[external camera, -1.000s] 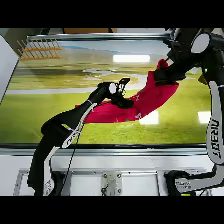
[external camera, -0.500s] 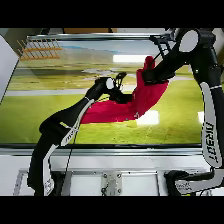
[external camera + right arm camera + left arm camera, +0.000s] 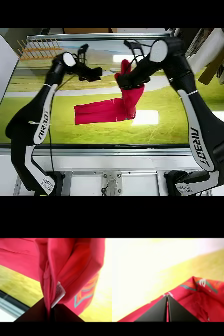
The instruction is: Fold the clothes and pants, and hang the long-sleeved shirts on hangers.
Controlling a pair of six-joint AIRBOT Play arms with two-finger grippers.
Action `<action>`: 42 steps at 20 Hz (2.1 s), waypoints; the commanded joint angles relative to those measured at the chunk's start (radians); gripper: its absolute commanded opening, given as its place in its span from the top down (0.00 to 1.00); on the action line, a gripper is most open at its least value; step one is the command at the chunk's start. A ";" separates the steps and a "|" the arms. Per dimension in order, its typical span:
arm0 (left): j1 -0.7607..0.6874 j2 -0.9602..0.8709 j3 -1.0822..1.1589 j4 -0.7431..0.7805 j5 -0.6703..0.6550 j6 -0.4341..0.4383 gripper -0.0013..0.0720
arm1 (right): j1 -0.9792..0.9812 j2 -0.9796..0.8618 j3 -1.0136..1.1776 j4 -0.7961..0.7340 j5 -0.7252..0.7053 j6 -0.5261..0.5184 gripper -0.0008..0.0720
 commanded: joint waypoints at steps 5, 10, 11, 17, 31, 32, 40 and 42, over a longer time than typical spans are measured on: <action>0.227 0.144 0.001 -0.002 -0.060 0.026 0.97 | 0.210 -0.175 0.001 0.099 -0.246 0.066 0.96; 0.298 0.193 0.001 -0.003 -0.058 0.029 0.97 | 0.301 -0.359 0.001 0.340 -0.587 0.006 0.41; 0.305 0.199 0.001 -0.003 -0.054 0.029 0.97 | 0.315 -0.384 0.001 0.451 -0.650 -0.069 0.40; 0.328 0.261 -0.013 0.000 -0.053 0.111 0.97 | 0.233 -0.314 -0.028 0.675 -0.576 -0.373 0.40; 0.184 0.590 -0.663 -0.003 0.139 0.180 0.97 | -0.321 -0.074 -0.777 0.582 -0.525 -0.359 0.00; 0.176 0.589 -0.663 -0.004 0.139 0.180 0.97 | -0.303 -0.102 -0.774 0.634 -0.541 -0.389 0.00; 0.158 0.589 -0.661 -0.011 0.142 0.179 0.97 | -0.112 -0.236 -0.629 0.705 -0.616 -0.425 0.41; 0.158 0.589 -0.661 -0.011 0.126 0.179 0.97 | -0.113 -0.220 -0.623 0.692 -0.632 -0.425 0.96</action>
